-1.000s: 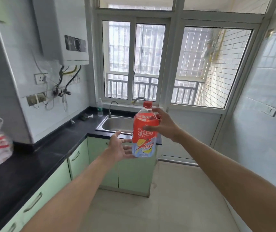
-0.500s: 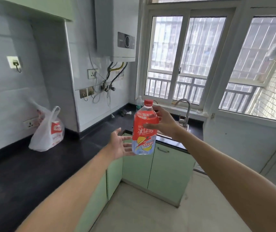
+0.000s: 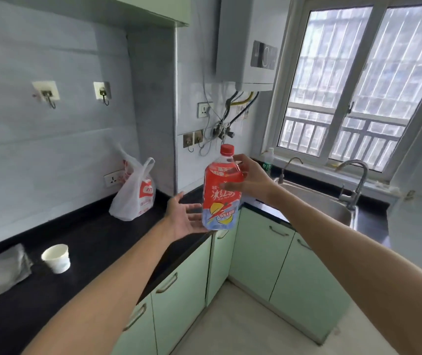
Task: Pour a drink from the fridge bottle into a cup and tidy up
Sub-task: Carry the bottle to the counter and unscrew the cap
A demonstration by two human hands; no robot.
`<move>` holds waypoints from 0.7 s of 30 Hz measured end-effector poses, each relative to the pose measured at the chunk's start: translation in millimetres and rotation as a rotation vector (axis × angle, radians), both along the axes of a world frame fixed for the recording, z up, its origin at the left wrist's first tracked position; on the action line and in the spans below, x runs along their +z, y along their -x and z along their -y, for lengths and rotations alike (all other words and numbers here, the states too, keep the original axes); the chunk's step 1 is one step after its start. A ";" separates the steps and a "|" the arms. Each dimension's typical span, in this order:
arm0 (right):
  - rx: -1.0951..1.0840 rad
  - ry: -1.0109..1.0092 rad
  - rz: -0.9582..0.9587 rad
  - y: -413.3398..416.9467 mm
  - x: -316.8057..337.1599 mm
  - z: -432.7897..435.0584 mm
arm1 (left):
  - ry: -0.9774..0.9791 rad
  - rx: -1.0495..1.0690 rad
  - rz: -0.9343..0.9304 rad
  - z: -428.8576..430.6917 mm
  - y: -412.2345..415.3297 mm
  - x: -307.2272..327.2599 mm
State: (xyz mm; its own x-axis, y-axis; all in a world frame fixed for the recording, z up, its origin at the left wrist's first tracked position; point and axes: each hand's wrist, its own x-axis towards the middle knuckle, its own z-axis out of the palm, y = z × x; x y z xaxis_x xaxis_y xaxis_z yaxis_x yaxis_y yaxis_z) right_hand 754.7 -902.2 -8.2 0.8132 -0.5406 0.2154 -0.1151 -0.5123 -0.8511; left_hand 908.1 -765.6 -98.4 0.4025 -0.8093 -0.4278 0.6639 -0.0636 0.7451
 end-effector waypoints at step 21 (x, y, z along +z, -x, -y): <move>0.508 0.062 -0.064 -236.9 -31.3 -74.9 | -0.021 0.505 -0.054 -138.0 -165.7 -41.2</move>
